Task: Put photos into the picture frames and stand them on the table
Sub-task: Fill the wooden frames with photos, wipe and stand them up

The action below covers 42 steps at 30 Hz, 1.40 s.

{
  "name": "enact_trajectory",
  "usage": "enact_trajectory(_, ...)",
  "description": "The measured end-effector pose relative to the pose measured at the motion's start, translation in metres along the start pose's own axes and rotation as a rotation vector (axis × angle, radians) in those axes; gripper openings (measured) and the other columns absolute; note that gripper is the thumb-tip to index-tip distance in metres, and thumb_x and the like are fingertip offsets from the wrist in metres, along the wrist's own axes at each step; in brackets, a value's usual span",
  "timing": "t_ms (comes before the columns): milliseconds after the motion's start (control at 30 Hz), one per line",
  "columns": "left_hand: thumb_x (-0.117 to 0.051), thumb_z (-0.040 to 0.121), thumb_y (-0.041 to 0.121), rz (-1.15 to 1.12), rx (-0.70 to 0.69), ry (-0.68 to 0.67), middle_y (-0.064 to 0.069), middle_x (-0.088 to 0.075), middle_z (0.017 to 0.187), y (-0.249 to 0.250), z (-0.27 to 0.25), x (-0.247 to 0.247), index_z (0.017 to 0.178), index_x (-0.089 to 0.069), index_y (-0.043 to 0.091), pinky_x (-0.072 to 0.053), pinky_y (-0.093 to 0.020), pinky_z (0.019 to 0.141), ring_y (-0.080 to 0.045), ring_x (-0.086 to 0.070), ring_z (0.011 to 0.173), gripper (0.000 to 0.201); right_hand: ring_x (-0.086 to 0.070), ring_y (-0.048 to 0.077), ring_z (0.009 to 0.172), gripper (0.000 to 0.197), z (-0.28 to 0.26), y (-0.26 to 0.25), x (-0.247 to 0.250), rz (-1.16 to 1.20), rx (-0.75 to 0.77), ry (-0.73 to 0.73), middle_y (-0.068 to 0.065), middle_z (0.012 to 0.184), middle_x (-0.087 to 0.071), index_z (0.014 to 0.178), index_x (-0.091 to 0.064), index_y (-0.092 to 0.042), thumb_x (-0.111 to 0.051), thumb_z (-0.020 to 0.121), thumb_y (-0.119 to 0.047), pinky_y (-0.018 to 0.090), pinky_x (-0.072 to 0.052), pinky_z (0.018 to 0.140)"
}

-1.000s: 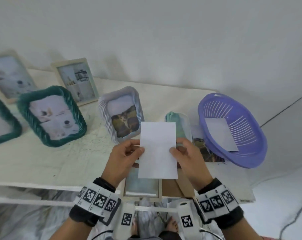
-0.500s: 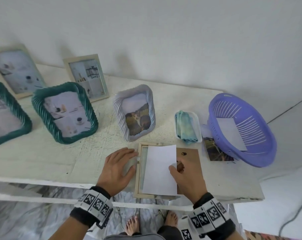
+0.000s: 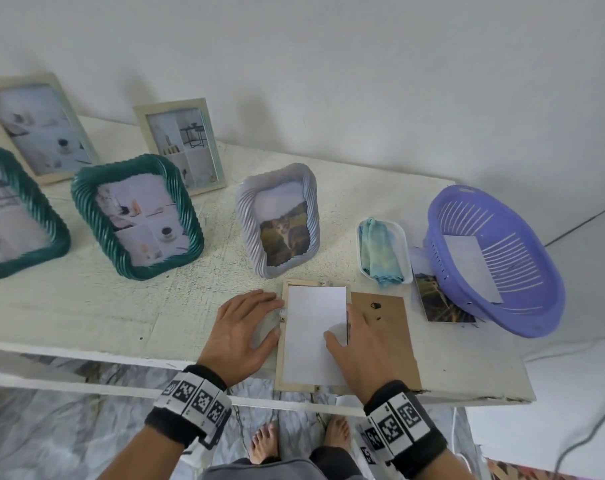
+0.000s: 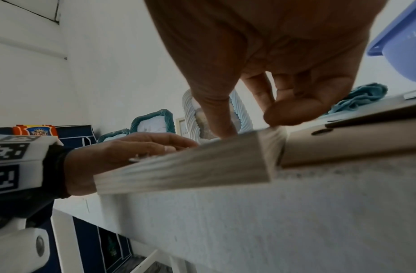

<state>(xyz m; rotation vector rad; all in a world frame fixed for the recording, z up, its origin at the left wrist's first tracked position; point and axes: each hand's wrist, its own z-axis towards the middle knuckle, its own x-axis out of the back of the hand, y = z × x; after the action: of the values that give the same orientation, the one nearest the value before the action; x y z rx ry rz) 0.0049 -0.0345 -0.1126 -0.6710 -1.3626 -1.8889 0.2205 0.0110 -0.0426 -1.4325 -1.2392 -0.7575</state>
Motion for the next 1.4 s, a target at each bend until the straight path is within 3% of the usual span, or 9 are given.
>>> enact_trajectory(67,-0.052,0.089,0.042,-0.001,0.001,0.006,0.012,-0.056,0.135,0.0,0.0,-0.001,0.127,-0.061,0.027,-0.025,-0.029,0.111,-0.008,-0.042,0.133,0.042,-0.047,0.021,0.108,0.053,0.0,0.001,0.003,-0.024,0.029,-0.011,0.0,0.126,-0.048,0.14,-0.031,-0.026,-0.043,0.094,-0.048,0.034,-0.044,0.084)
enact_trajectory(233,-0.052,0.089,0.044,-0.002,-0.001,0.022,0.013,-0.056,0.134,-0.002,-0.001,-0.002,0.127,-0.061,0.028,-0.027,-0.031,0.111,-0.008,-0.043,0.132,0.042,-0.052,0.016,0.097,0.043,-0.002,0.011,0.008,0.034,0.149,-0.025,-0.001,0.118,-0.05,0.135,-0.046,-0.029,-0.042,0.096,-0.048,0.031,-0.046,0.082)
enact_trajectory(467,-0.052,0.089,0.044,0.002,0.006,0.025,0.012,-0.057,0.134,-0.003,-0.001,-0.004,0.127,-0.061,0.029,-0.027,-0.03,0.111,-0.008,-0.044,0.132,0.042,-0.049,0.024,0.087,0.024,-0.009,0.048,0.014,-0.11,0.093,0.238,0.006,0.103,-0.057,0.098,-0.057,-0.017,-0.057,0.088,-0.038,0.034,-0.046,0.067)
enact_trajectory(633,-0.051,0.089,0.044,-0.004,0.022,0.019,0.014,-0.055,0.135,-0.003,-0.001,-0.004,0.128,-0.061,0.029,-0.022,-0.025,0.112,-0.007,-0.042,0.133,0.043,-0.044,0.021,0.107,0.045,-0.019,0.065,0.012,-0.138,0.008,0.129,0.004,0.122,-0.047,0.124,-0.048,-0.019,-0.053,0.089,-0.048,0.031,-0.048,0.084)
enact_trajectory(767,-0.051,0.089,0.044,-0.007,0.016,0.017,0.014,-0.055,0.135,-0.002,-0.001,-0.004,0.128,-0.06,0.029,-0.023,-0.026,0.111,-0.008,-0.042,0.132,0.043,-0.039,0.025,0.115,0.042,-0.016,0.072,0.014,-0.002,-0.088,0.114,0.008,0.131,-0.038,0.114,-0.053,-0.013,-0.061,0.087,-0.044,0.034,-0.043,0.095)
enact_trajectory(867,-0.051,0.089,0.045,-0.01,0.017,0.01,0.014,-0.055,0.135,-0.002,-0.002,-0.004,0.129,-0.06,0.029,-0.025,-0.029,0.111,-0.007,-0.042,0.133,0.043,-0.041,0.028,0.111,0.037,-0.014,0.077,0.022,0.072,-0.11,0.116,0.009,0.13,-0.038,0.1,-0.051,-0.012,-0.067,0.082,-0.04,0.035,-0.04,0.094)
enact_trajectory(1100,-0.051,0.088,0.045,-0.003,0.023,0.009,0.014,-0.055,0.135,-0.001,-0.001,-0.004,0.129,-0.06,0.03,-0.023,-0.027,0.111,-0.007,-0.042,0.132,0.044,-0.037,0.018,0.105,0.033,-0.022,0.057,0.039,0.086,0.053,0.249,0.002,0.12,-0.039,0.101,-0.054,-0.015,-0.07,0.08,-0.036,0.027,-0.036,0.088)
enact_trajectory(1233,-0.051,0.088,0.045,-0.008,0.02,0.014,0.015,-0.056,0.134,-0.001,-0.002,-0.003,0.128,-0.06,0.03,-0.023,-0.027,0.111,-0.007,-0.043,0.132,0.044,-0.036,0.02,0.1,0.04,-0.026,0.024,0.03,0.079,0.174,0.209,0.0,0.112,-0.035,0.111,-0.057,-0.014,-0.065,0.081,-0.039,0.029,-0.037,0.086)
enact_trajectory(1400,-0.051,0.088,0.046,-0.008,0.023,0.025,0.014,-0.056,0.134,-0.001,-0.001,-0.002,0.128,-0.06,0.03,-0.024,-0.026,0.111,-0.006,-0.042,0.132,0.045,-0.034,0.02,0.104,0.048,-0.021,-0.004,0.017,-0.1,0.174,0.073,0.004,0.118,-0.034,0.122,-0.049,-0.015,-0.046,0.089,-0.049,0.029,-0.038,0.095)
